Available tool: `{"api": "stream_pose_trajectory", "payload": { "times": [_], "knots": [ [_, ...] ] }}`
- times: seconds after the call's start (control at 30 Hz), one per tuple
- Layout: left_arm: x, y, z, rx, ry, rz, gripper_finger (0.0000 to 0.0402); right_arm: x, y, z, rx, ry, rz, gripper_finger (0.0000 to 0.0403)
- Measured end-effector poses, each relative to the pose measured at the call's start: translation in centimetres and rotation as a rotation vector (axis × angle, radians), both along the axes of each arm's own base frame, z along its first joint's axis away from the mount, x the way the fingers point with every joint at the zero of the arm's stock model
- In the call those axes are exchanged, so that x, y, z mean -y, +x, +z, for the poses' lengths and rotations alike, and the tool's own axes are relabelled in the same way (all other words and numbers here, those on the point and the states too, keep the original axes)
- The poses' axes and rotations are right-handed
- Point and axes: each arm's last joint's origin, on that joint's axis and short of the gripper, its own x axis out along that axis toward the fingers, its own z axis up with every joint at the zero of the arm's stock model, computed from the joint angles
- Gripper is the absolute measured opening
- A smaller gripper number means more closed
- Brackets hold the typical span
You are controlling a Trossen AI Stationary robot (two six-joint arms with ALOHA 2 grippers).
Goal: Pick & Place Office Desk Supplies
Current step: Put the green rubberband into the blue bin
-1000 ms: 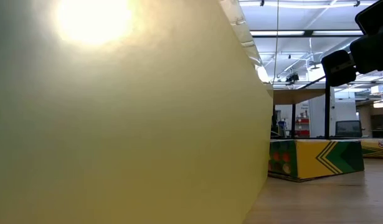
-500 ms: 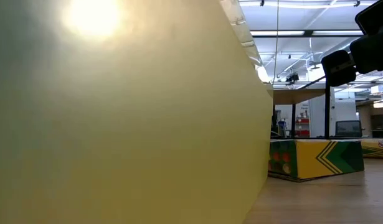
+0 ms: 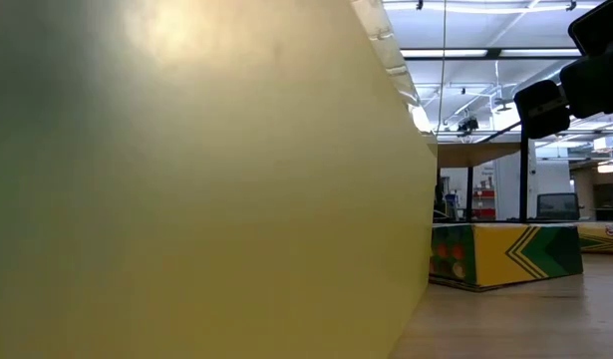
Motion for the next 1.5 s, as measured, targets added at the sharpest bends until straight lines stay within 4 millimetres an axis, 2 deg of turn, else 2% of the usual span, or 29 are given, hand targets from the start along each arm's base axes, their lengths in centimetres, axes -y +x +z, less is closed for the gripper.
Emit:
{"api": "stream_pose_trajectory", "payload": {
  "times": [0.17,0.7,0.83,1.07,1.5],
  "knots": [
    [0.07,0.14,-0.89,-0.035,0.013,-0.021,0.0099,0.0,0.0,0.0,0.0,0.0,0.0,0.0008],
    [0.09,0.16,-0.92,-0.034,0.012,-0.022,0.0097,0.0,0.0,0.0,0.0,0.0,-0.001,0.0008],
    [0.11,0.2,-0.92,-0.03,0.011,-0.024,0.0075,0.0,0.0,-0.01,0.0,0.0,0.0,0.0008],
    [0.19,0.31,-0.91,-0.02,0.002,-0.025,0.0009,0.0,0.0,0.0,0.0,0.0,0.0,0.0008],
    [0.03,0.0,-0.28,-0.021,-0.006,-0.024,0.0004,0.0,0.0,0.0,0.0,0.0,0.0,0.0008]
  ]
}}
